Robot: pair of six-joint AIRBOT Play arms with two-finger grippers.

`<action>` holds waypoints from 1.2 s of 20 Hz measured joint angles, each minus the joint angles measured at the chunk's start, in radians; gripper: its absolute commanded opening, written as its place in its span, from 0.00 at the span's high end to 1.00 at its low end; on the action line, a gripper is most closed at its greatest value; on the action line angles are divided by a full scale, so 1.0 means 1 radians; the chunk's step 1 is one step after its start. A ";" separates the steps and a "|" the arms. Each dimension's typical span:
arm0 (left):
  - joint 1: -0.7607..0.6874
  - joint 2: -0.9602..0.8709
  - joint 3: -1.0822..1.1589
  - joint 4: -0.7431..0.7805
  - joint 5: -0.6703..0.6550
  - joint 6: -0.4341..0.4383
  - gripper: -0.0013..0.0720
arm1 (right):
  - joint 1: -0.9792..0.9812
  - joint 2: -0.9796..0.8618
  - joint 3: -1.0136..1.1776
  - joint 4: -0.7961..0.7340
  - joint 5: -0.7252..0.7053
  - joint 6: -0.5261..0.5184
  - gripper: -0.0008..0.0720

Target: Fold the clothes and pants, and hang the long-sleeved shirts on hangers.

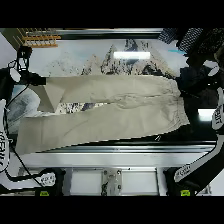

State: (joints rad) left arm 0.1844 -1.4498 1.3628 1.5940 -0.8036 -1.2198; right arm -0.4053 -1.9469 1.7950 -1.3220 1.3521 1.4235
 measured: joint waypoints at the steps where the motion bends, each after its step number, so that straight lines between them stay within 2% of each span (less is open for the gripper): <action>1: -0.008 0.000 0.000 0.000 0.000 0.000 0.98 | -0.002 0.028 -0.008 -0.049 0.018 0.002 0.96; 6: -0.057 0.000 0.000 0.000 0.013 0.000 0.98 | -0.008 0.192 -0.162 -0.206 0.071 0.010 0.96; 11: -0.081 -0.002 0.000 0.000 0.023 0.000 0.98 | -0.036 0.326 -0.388 -0.292 0.066 0.034 0.95; 12: -0.083 -0.002 0.000 0.000 0.023 0.000 0.98 | -0.042 0.338 -0.414 -0.300 0.066 0.036 0.88; 13: -0.084 -0.002 0.000 0.000 0.024 0.000 0.98 | -0.047 0.348 -0.432 -0.306 0.062 0.037 0.52; 14: -0.085 -0.002 0.000 0.000 0.026 0.000 0.98 | -0.050 0.356 -0.445 -0.311 0.051 0.040 0.20; 15: -0.086 -0.002 0.000 0.000 0.027 0.000 0.98 | -0.051 0.363 -0.453 -0.310 0.048 0.035 0.16; 19: -0.087 -0.002 0.000 0.000 0.029 0.000 0.98 | -0.039 0.377 -0.413 -0.288 0.026 -0.025 0.16; 24: -0.087 -0.002 0.000 0.000 0.027 0.000 0.98 | 0.004 0.347 -0.288 -0.198 -0.049 -0.150 0.16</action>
State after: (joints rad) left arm 0.0975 -1.4521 1.3628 1.5944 -0.7765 -1.2201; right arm -0.4011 -1.6001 1.5070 -1.5196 1.3033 1.2736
